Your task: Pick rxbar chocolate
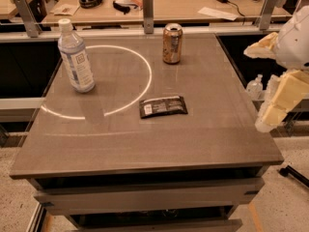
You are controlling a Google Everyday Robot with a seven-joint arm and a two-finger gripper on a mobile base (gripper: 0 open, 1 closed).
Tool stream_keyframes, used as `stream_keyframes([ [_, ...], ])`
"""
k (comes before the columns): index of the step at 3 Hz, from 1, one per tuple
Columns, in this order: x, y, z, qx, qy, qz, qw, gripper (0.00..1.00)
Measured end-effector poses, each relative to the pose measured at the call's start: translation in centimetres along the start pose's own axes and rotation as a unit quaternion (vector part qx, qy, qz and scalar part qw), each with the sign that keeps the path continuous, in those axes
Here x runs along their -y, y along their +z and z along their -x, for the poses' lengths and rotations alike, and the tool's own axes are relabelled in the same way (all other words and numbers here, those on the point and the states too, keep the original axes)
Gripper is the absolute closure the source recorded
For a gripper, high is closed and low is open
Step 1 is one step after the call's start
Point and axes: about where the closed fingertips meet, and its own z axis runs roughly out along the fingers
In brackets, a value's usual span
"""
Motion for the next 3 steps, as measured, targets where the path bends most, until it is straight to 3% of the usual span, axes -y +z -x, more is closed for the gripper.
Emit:
stream_keyframes([
  [1,0.5,1.9,0.3,0.033,0.004,0.031,0.999,0.0],
  [3,1.7,6.5,0.4,0.005,0.034,0.039,0.9987,0.0],
])
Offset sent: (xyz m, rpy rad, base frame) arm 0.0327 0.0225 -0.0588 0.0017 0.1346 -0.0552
